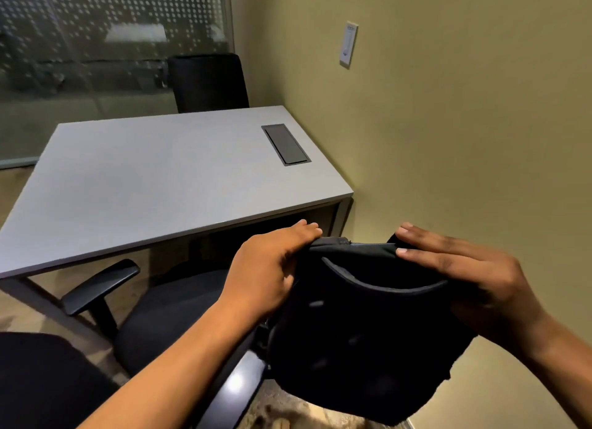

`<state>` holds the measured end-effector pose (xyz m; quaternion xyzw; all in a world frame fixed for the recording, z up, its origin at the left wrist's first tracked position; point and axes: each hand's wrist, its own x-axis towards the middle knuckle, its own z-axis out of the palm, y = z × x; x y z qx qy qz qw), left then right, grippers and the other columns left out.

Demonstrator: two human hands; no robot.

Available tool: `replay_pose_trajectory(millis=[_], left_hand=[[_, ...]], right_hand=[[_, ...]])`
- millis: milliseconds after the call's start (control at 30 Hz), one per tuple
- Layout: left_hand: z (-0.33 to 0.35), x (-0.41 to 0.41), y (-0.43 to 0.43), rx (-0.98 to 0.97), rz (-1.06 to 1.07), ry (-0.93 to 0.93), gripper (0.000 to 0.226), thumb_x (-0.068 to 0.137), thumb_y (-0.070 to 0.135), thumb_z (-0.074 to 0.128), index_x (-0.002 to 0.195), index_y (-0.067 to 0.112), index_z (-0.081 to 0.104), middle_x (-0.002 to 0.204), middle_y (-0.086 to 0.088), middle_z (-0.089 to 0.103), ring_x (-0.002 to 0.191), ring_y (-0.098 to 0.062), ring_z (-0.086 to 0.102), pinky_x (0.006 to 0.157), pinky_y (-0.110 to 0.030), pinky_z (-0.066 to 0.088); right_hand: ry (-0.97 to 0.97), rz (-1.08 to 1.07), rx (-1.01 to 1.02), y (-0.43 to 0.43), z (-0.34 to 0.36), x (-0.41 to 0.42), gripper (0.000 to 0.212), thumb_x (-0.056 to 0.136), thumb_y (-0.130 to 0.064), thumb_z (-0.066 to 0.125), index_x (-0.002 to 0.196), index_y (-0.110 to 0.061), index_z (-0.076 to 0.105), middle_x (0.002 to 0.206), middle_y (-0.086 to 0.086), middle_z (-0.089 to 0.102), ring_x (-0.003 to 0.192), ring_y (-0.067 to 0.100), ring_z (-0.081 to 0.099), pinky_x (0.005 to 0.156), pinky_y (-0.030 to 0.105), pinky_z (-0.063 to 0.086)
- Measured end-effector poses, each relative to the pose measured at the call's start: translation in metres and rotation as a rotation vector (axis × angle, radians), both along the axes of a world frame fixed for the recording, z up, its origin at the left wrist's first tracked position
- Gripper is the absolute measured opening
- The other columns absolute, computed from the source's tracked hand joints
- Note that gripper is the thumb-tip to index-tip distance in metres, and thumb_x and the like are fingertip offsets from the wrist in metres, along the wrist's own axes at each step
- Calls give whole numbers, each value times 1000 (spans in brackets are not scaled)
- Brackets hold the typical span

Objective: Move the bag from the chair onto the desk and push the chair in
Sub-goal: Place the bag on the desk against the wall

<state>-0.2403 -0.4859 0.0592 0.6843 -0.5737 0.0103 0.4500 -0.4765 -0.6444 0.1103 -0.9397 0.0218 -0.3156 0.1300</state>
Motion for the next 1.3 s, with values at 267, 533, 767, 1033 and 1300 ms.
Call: replay_pose_trajectory(millis=[267,533,767,1033,1300], left_hand=[[0,46,-77,-12,-32,49,64,70,-19,59,120,21,67,125,10,63,124,0,49,105,-27,40],[9,80,-161,-10,-16,42,64,70,-22,56,118,18,67,121,13,58,123,1,47,105,-21,37],[10,113,-241,-25,130,35,66,67,-27,52,117,14,68,118,11,59,121,4,45,103,-12,34],[25,151,-309,-62,268,27,57,74,-24,53,115,14,69,118,6,61,117,7,44,102,-13,36],[44,222,-363,-60,320,19,55,73,-19,62,116,15,68,116,-5,68,111,3,52,102,-22,42]], right_hand=[[24,-36,0,-69,-2,37,44,76,11,53,114,-6,66,131,10,60,125,17,57,104,33,45],[23,-66,79,-148,3,75,62,62,17,52,116,-9,65,131,6,59,125,14,56,106,30,43],[28,-7,109,-240,7,122,78,48,17,43,116,-13,66,131,-1,59,125,10,55,107,27,42],[-32,57,145,-315,11,178,77,48,17,41,115,-10,68,131,0,60,126,11,55,107,32,42],[-87,33,180,-364,18,251,77,48,14,41,115,-14,69,131,-1,60,124,7,55,108,29,41]])
